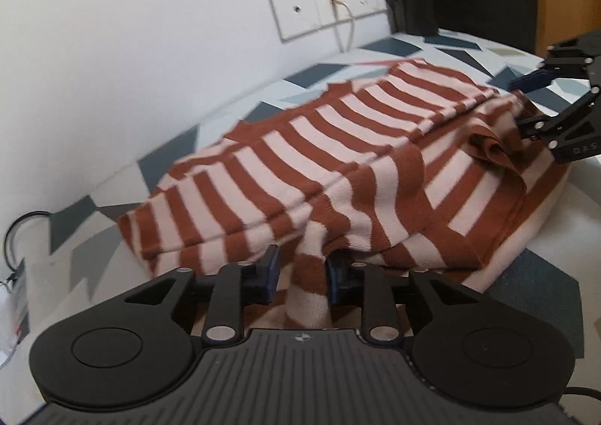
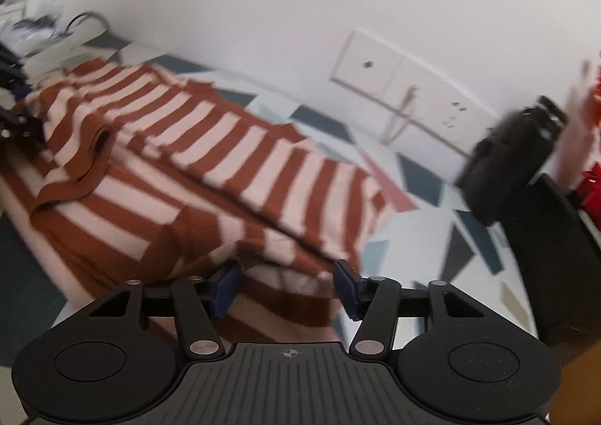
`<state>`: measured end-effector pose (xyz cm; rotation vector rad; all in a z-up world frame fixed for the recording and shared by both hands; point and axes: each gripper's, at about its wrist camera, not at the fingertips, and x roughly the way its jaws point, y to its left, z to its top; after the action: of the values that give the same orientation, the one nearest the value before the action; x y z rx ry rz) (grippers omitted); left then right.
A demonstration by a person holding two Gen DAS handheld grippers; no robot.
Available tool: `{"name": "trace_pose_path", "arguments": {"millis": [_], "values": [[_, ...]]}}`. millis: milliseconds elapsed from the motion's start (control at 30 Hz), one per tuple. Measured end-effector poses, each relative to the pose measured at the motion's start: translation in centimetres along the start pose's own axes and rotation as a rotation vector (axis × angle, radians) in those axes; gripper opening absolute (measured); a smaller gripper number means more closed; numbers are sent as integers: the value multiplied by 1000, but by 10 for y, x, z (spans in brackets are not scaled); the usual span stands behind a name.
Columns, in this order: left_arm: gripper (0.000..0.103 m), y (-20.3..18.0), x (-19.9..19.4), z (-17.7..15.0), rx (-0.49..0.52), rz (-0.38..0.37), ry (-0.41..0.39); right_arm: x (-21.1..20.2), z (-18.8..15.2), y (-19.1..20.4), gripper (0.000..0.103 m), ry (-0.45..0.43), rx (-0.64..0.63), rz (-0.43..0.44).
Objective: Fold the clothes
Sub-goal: 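Grasp the striped sweater edge with the left gripper while the right gripper grasps beside it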
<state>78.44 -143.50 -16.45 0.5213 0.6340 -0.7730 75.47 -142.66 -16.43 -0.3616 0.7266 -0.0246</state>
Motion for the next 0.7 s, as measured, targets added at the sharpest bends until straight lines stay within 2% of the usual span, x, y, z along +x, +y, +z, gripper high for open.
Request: {"name": "trace_pose_path", "arguments": {"millis": [33, 67, 133, 400, 500, 600, 700], "values": [[21, 0, 0, 0, -5, -10, -2, 2, 0, 2, 34, 10, -7, 11], [18, 3, -3, 0, -26, -21, -11, 1, 2, 2, 28, 11, 2, 10], [12, 11, -10, 0, -78, -44, -31, -2, 4, 0, 6, 12, 24, 4], [10, 66, -59, -8, -365, -131, -111, -52, 0, -31, 6, -74, 296, -9], [10, 69, -85, -11, -395, -163, -143, -73, -3, -43, 6, -111, 401, -11], [10, 60, -110, -22, -398, -163, -150, -94, -6, -55, 6, -148, 505, -12], [10, 45, -126, -41, -431, -157, -127, -109, -16, -52, 6, -148, 506, 24]]}}
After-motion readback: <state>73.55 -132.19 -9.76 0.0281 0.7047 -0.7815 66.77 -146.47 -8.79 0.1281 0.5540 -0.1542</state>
